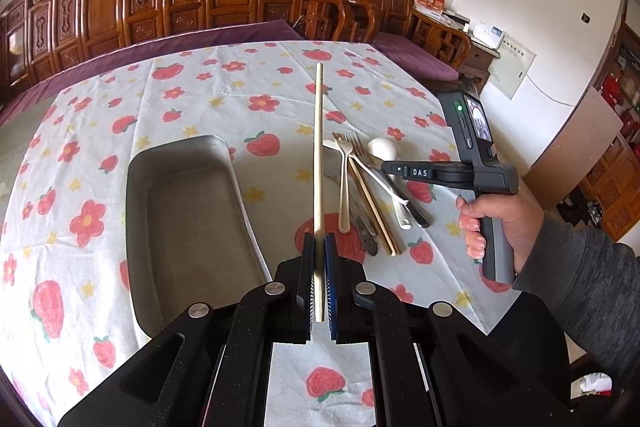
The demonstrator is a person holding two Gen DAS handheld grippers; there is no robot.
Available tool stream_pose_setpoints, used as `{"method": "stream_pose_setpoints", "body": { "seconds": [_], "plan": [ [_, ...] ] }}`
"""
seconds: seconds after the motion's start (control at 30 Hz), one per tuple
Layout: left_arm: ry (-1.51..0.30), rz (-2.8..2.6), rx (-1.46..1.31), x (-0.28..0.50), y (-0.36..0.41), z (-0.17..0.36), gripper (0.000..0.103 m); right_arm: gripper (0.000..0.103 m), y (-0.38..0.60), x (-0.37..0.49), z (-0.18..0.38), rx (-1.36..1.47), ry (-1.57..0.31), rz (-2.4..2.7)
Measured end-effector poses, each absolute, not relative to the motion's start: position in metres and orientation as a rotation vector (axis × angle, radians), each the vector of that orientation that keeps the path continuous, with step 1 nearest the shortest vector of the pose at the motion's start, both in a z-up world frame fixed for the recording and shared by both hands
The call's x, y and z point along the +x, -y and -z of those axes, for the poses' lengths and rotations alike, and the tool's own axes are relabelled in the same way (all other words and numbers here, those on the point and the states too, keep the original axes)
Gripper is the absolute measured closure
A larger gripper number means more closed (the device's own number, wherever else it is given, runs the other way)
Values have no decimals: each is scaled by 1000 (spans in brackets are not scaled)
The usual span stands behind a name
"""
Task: Organize utensils
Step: 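Grasp the white plastic spoon with the right gripper while the left gripper holds the chopstick, then drop the chopstick into the steel tray with the left gripper while the right gripper carries the spoon over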
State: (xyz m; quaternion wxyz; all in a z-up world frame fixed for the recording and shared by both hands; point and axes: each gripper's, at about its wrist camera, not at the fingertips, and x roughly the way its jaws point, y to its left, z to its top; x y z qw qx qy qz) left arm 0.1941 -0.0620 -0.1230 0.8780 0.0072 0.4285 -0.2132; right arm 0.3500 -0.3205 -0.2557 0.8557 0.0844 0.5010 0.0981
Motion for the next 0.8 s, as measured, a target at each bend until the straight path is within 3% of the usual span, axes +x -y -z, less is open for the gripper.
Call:
{"method": "stream_pose_setpoints", "body": {
  "seconds": [0.1,0.4,0.8],
  "plan": [
    [-878,442,14,194,59,115,99,98,323,350,249,188,-1044,-201],
    [-852,418,3,196,46,104,99,99,326,335,189,46,-919,-183],
    [-907,308,-4,205,5,129,99,99,296,306,131,8,-837,-277]
  ]
}}
